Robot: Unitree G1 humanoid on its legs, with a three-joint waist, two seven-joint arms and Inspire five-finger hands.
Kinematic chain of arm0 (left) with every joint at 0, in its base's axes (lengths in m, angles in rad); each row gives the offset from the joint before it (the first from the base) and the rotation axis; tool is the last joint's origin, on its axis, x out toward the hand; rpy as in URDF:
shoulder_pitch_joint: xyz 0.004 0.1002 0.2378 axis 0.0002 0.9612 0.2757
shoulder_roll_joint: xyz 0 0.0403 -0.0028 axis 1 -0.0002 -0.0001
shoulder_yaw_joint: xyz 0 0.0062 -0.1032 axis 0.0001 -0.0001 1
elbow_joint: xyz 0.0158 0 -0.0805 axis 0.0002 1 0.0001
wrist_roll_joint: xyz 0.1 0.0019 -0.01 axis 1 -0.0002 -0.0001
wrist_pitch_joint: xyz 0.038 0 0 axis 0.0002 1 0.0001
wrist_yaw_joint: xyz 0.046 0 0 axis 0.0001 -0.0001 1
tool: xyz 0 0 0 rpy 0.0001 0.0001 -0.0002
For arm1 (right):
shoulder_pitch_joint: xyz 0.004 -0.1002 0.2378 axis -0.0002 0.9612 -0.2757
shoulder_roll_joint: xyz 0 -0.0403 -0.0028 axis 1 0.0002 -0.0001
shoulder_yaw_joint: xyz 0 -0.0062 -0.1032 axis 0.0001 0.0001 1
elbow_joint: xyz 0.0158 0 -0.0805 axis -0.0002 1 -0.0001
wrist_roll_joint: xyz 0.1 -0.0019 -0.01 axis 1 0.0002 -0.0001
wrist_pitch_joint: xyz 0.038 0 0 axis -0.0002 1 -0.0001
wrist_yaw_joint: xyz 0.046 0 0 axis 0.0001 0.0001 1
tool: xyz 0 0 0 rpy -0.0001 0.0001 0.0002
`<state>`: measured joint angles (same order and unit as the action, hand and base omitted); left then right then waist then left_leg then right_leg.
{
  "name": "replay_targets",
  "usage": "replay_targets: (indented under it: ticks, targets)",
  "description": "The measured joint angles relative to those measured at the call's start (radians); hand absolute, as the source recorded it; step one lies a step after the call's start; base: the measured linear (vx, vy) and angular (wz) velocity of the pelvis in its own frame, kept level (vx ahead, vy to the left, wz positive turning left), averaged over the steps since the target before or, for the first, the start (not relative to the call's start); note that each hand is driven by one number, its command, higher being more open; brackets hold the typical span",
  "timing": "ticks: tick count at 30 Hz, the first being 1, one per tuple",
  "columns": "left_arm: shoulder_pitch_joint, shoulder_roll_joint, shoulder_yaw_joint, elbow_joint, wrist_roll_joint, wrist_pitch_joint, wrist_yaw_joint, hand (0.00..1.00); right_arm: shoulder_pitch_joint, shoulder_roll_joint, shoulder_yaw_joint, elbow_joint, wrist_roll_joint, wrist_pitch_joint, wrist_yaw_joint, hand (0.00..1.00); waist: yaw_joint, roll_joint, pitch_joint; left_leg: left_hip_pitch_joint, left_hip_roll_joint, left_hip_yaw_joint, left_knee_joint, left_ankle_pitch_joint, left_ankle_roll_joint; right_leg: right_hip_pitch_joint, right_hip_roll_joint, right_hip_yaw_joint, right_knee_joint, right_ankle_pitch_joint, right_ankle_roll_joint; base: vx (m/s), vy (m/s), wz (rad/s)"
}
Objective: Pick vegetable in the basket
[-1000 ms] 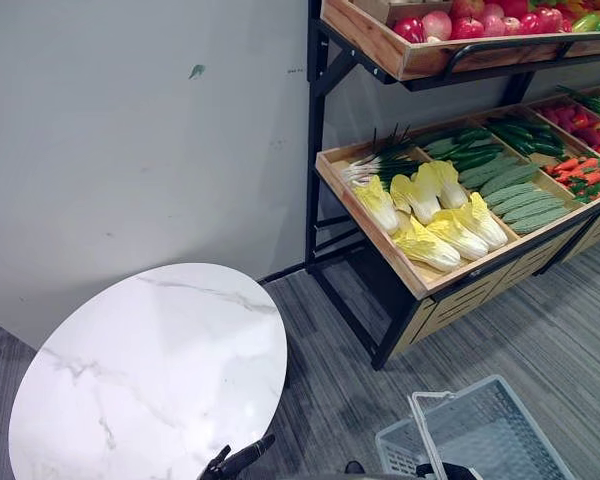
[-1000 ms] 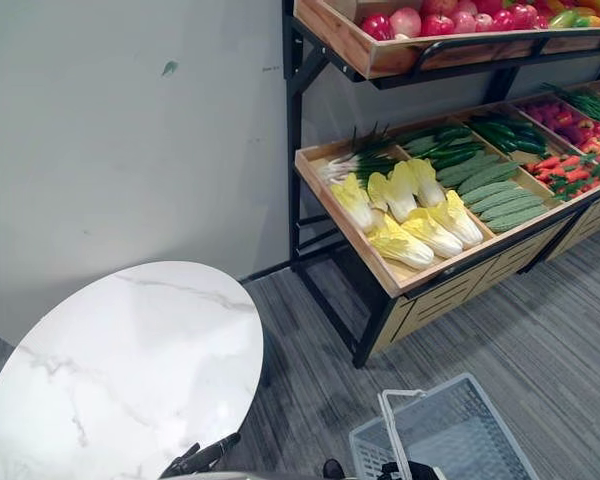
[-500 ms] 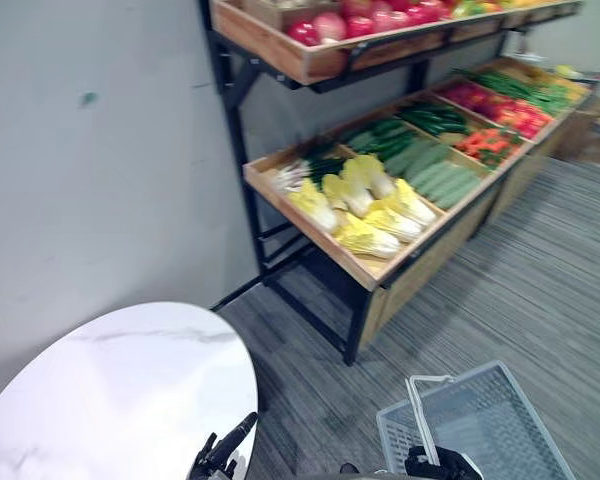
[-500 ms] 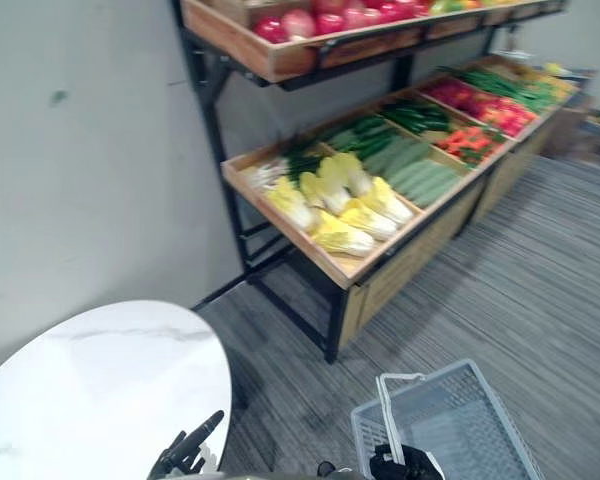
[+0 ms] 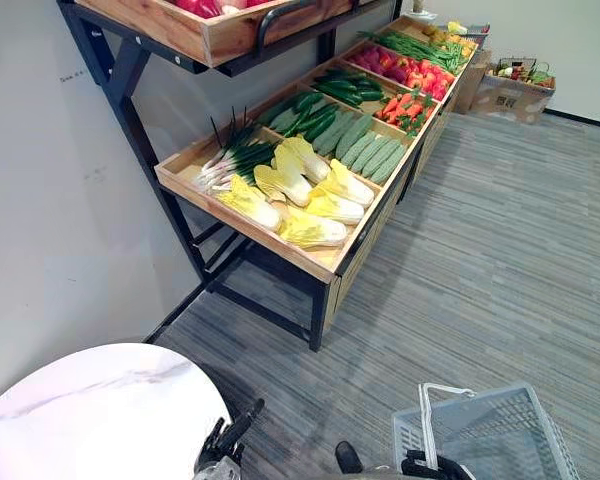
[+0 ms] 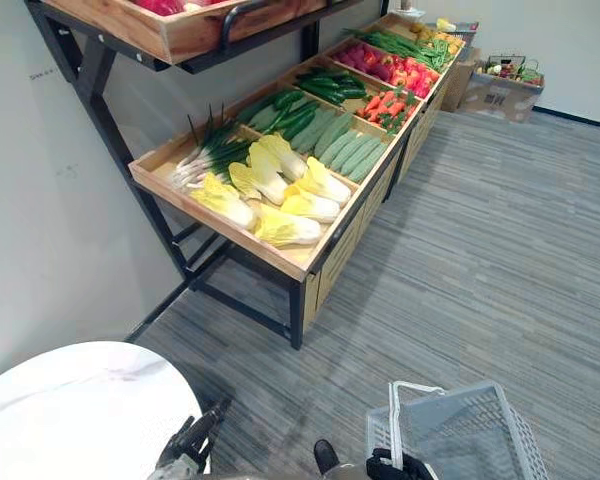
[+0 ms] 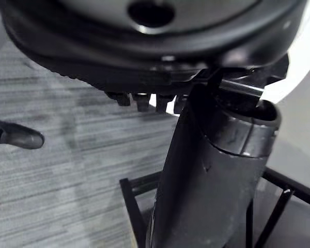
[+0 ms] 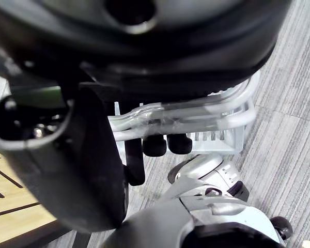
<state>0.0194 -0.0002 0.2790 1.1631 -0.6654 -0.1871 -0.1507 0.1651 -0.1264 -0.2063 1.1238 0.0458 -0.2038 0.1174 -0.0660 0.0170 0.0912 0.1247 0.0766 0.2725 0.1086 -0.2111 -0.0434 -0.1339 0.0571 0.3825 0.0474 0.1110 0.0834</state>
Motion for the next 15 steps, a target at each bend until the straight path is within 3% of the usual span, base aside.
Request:
replay_targets:
  ticks: [1,2,3,4,6,7,8,9,10,11,12,13,14,15]
  targets:
    - [-0.002,-0.001,0.003,-0.002,0.002,0.0,-0.003,1.0,0.0,0.007,-0.009,-0.004,0.0,-0.003,-0.001,0.0,0.002,-0.009,0.006,0.007,0.005,0.032,0.001,0.0,0.0,-0.008,-0.004,-0.018,-0.007,-0.013,-0.013,-0.1,0.028,-0.5]
    - [0.002,-0.006,0.006,-0.006,0.002,0.001,-0.002,1.0,0.002,0.013,-0.02,-0.019,0.0,-0.003,-0.002,0.0,0.003,-0.015,0.011,0.011,0.01,0.066,0.001,-0.001,0.0,-0.024,-0.027,-0.118,0.002,-0.042,-0.062,-0.12,0.049,-0.94]
    - [0.007,-0.007,0.013,-0.009,-0.002,0.001,-0.001,1.0,-0.001,0.01,-0.034,-0.037,-0.004,-0.008,-0.001,0.0,0.011,0.006,0.017,0.016,0.03,0.125,0.0,-0.001,0.0,-0.044,-0.055,-0.29,0.041,-0.084,-0.118,-0.1,0.058,-1.07]
    - [0.014,-0.004,0.013,-0.016,-0.003,0.001,0.0,1.0,-0.01,0.009,-0.04,-0.042,-0.004,-0.013,0.001,0.0,0.02,0.014,0.026,0.027,0.042,0.158,-0.001,-0.001,-0.001,-0.064,-0.066,-0.357,0.092,-0.095,-0.124,-0.05,0.073,-1.28]
    - [0.049,0.011,0.012,-0.041,-0.014,-0.003,0.001,1.0,-0.019,0.016,-0.051,-0.042,0.001,-0.018,0.002,0.0,0.025,-0.004,0.036,0.059,0.057,0.241,0.008,-0.008,-0.012,-0.107,-0.134,-0.559,0.327,-0.144,-0.136,0.03,0.024,-1.19]
    - [0.053,0.034,0.014,-0.045,-0.015,-0.002,0.003,1.0,-0.012,0.021,-0.046,-0.03,0.011,-0.018,0.002,0.0,0.028,-0.044,0.033,0.067,0.044,0.263,0.048,-0.019,-0.022,-0.096,-0.142,-0.621,0.346,-0.157,-0.11,0.08,-0.039,-1.08]
    - [0.051,0.044,0.017,-0.042,-0.015,-0.002,0.005,1.0,-0.024,0.025,-0.035,-0.024,0.028,-0.017,0.002,0.0,0.035,-0.052,0.043,0.053,0.05,0.262,0.084,-0.022,-0.01,-0.095,-0.133,-0.621,0.338,-0.145,-0.13,0.02,-0.077,-1.24]
    - [0.043,0.054,0.019,-0.031,-0.015,-0.001,0.015,1.0,-0.042,0.021,-0.007,-0.015,0.039,-0.021,-0.002,0.0,0.04,-0.076,0.05,0.012,0.026,0.207,0.098,-0.061,0.039,-0.08,-0.111,-0.569,0.239,-0.082,-0.136,-0.12,-0.052,-1.63]
    - [0.04,0.043,0.022,-0.025,-0.015,-0.007,0.014,1.0,-0.073,-0.004,-0.002,-0.001,0.037,-0.02,0.006,0.0,0.068,-0.038,0.043,-0.028,0.0,0.162,-0.006,-0.001,0.083,-0.025,-0.056,-0.532,0.054,0.019,-0.121,-0.15,-0.019,-1.69]
    - [0.039,0.032,0.023,-0.025,-0.016,-0.014,0.014,1.0,-0.092,-0.011,-0.006,0.001,0.035,-0.017,0.008,0.0,0.074,-0.018,0.057,-0.028,0.021,0.195,-0.027,0.056,0.051,-0.024,-0.064,-0.615,0.132,-0.053,-0.155,-0.14,0.0,-1.62]
    - [0.033,0.031,0.019,-0.022,-0.016,-0.023,0.016,1.0,-0.107,-0.009,-0.009,0.012,0.036,-0.009,-0.007,0.0,0.077,-0.03,0.062,-0.022,0.02,0.245,-0.017,0.069,0.035,-0.019,-0.149,-0.736,0.327,-0.225,-0.134,-0.04,-0.011,-1.0]
    - [0.034,0.034,0.011,-0.022,-0.023,-0.023,0.021,1.0,-0.104,-0.004,-0.009,0.025,0.038,-0.009,-0.007,0.0,0.077,-0.035,0.063,-0.017,0.03,0.267,0.001,0.069,0.033,0.041,-0.209,-0.814,0.347,-0.279,-0.097,0.0,-0.036,-0.84]
    - [0.038,0.035,0.012,-0.022,-0.026,-0.025,0.021,1.0,-0.106,0.003,-0.009,0.026,0.038,-0.007,-0.011,0.0,0.082,-0.047,0.061,-0.016,0.035,0.287,0.012,0.07,0.031,0.074,-0.223,-0.831,0.297,-0.273,-0.062,0.03,-0.104,-0.89]
    - [0.046,0.05,0.014,-0.019,-0.041,-0.026,0.025,1.0,-0.113,0.013,-0.002,0.024,0.036,-0.007,-0.014,0.0,0.092,-0.055,0.059,-0.021,0.054,0.328,0.035,0.072,0.02,0.116,-0.181,-0.812,0.168,-0.248,-0.05,0.01,-0.162,-0.88]
